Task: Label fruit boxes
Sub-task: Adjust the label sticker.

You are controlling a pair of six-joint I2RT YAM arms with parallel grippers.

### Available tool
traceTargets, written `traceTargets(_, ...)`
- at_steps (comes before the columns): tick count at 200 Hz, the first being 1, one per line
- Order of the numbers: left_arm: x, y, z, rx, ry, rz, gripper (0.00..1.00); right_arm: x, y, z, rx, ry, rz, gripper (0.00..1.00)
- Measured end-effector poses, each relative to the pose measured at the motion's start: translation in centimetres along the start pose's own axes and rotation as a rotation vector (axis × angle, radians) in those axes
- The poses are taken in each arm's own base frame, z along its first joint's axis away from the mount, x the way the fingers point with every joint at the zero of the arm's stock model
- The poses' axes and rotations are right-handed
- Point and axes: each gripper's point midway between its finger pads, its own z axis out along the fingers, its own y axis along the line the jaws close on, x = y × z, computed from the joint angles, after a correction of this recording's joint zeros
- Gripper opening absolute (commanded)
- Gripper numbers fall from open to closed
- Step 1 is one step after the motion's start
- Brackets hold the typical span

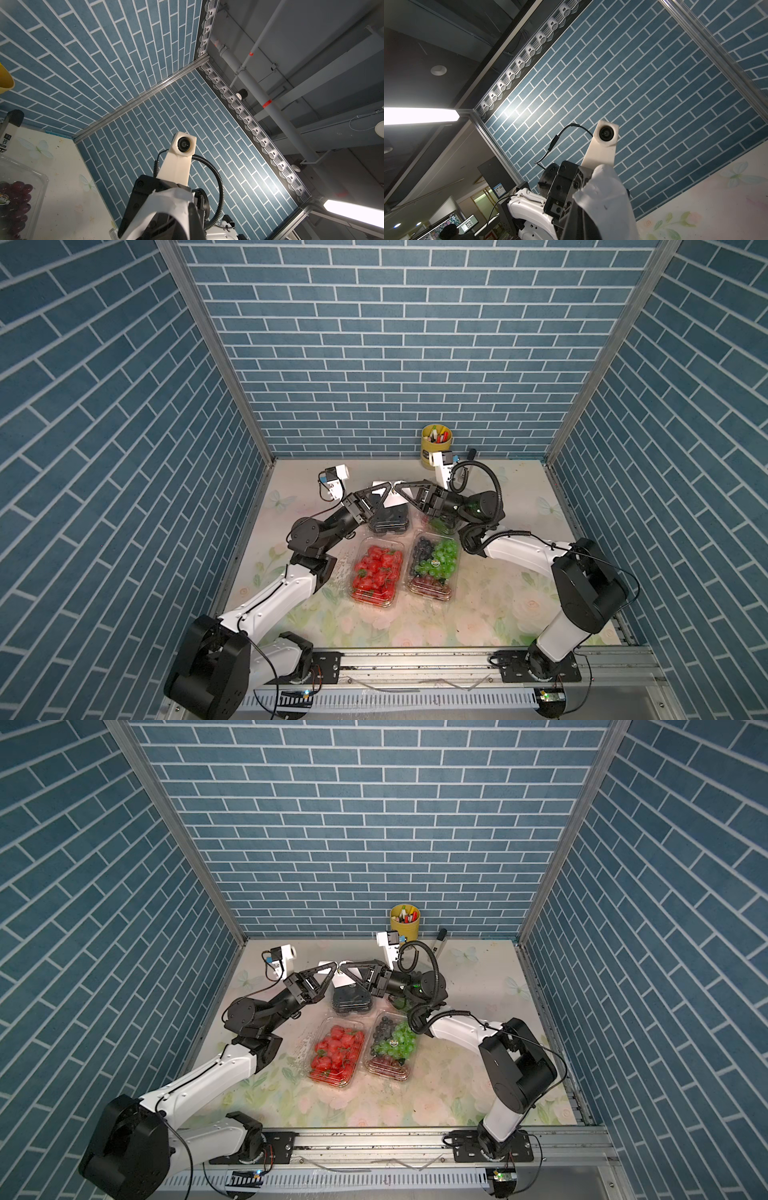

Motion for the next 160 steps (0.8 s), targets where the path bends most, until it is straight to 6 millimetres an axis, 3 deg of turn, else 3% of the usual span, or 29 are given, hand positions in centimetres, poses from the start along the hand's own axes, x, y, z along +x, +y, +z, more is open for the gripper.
traceTargets(160,0.07,0.57,0.17,0.0,0.003,-0.001,0.0,0.24,-0.06,0.08,-0.001,0.007,0.005,0.0)
